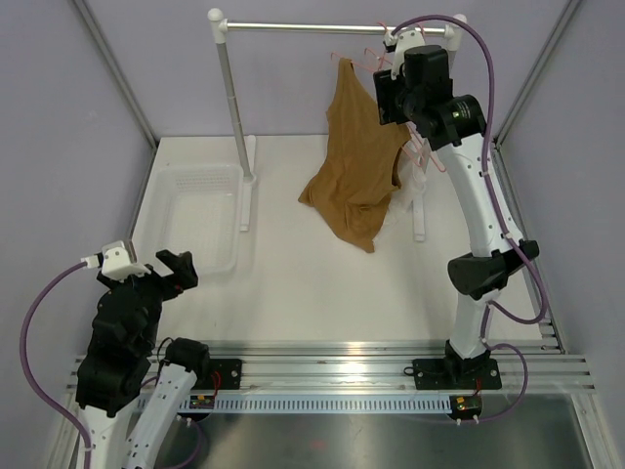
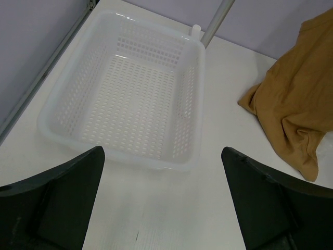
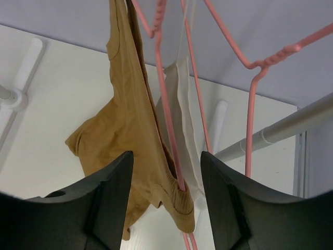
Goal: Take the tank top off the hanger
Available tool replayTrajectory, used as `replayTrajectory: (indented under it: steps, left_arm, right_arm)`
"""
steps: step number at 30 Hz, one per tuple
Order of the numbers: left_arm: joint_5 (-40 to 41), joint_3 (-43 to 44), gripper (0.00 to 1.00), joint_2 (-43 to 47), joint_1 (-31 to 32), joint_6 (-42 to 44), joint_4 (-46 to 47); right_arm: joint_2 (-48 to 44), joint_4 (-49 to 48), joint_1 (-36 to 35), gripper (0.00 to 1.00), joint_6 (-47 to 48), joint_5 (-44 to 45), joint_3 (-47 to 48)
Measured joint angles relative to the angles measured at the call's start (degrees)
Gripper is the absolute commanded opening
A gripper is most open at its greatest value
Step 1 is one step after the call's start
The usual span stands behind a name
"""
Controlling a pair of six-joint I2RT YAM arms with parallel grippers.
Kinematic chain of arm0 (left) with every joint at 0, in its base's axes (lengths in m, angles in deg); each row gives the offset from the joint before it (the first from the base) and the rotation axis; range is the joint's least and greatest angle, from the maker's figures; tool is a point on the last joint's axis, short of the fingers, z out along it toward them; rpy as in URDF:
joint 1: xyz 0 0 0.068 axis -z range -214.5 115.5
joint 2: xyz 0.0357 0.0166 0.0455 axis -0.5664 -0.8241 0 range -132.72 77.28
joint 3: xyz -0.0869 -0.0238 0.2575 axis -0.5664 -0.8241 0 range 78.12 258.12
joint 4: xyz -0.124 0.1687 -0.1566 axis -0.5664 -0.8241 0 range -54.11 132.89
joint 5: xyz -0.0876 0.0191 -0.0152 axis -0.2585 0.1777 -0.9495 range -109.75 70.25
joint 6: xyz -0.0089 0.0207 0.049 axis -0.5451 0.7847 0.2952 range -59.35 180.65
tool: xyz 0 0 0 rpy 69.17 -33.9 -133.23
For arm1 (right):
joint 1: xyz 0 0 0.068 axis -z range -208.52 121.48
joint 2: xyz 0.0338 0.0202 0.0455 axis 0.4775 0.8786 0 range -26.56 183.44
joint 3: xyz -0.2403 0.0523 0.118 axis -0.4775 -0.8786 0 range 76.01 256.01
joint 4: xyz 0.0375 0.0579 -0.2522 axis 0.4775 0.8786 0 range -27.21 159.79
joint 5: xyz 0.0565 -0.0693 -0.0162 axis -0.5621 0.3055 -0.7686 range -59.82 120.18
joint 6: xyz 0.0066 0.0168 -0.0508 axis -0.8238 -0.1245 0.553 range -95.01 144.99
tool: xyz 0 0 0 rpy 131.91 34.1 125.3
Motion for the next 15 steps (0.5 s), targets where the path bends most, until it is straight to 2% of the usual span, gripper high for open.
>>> replayTrajectory:
  steps: [9, 15]
  left_arm:
    - [0.0, 0.0, 0.99, 0.3, 0.9, 0.0, 0.0]
    - [0.0, 0.0, 0.99, 0.4, 1.0, 0.0, 0.0]
  right_arm:
    - [3.8, -0.5, 0.9, 0.45, 1.6, -4.7, 0.6]
    - [4.0, -3.6, 0.9, 0.39, 2.1, -6.5, 0.6]
